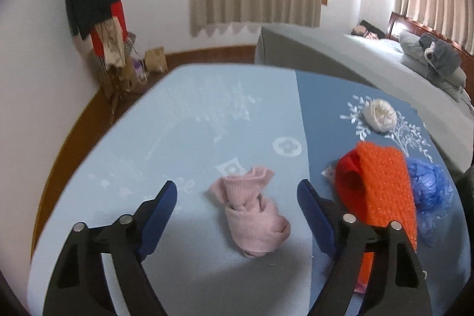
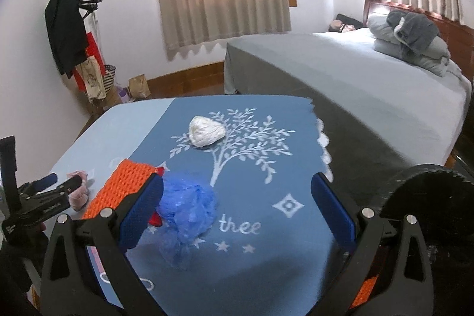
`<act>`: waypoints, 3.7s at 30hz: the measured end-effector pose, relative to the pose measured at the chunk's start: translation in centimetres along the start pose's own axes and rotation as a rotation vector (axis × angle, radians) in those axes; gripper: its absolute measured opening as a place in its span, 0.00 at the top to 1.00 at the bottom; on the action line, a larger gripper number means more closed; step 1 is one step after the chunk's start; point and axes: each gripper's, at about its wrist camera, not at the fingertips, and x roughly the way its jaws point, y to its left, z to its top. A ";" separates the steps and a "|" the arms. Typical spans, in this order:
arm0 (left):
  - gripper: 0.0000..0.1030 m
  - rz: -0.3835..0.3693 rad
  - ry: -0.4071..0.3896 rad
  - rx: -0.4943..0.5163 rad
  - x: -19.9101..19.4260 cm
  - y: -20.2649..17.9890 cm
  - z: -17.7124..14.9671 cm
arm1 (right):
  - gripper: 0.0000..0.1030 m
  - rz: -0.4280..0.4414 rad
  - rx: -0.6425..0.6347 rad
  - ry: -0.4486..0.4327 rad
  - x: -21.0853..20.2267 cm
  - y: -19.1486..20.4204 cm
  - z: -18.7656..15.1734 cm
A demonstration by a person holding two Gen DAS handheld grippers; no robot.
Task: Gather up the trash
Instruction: 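Grasp the pink sock with the left tool, then grasp the white tissue ball with the right tool, then carry the pink sock and tissue ball over the black bin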
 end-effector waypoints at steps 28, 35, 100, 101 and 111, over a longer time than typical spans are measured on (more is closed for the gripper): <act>0.69 -0.100 -0.040 0.050 4.6 -4.0 8.0 | 0.06 0.068 -0.008 0.087 10.8 1.7 6.2; 0.68 -0.103 -0.039 0.069 6.7 -5.4 9.4 | 0.06 0.060 -0.033 0.143 14.1 1.9 7.0; 0.68 -0.348 -0.224 0.164 -16.5 -15.4 3.7 | 0.66 0.074 0.069 -0.086 -15.1 -6.0 3.2; 0.68 -0.356 -0.224 0.169 -16.9 -15.8 3.4 | 0.66 0.068 0.074 -0.084 -15.5 -6.3 2.8; 0.68 -0.429 -0.228 0.219 -19.8 -18.4 1.0 | 0.66 0.010 0.107 -0.088 -19.6 -8.7 -0.4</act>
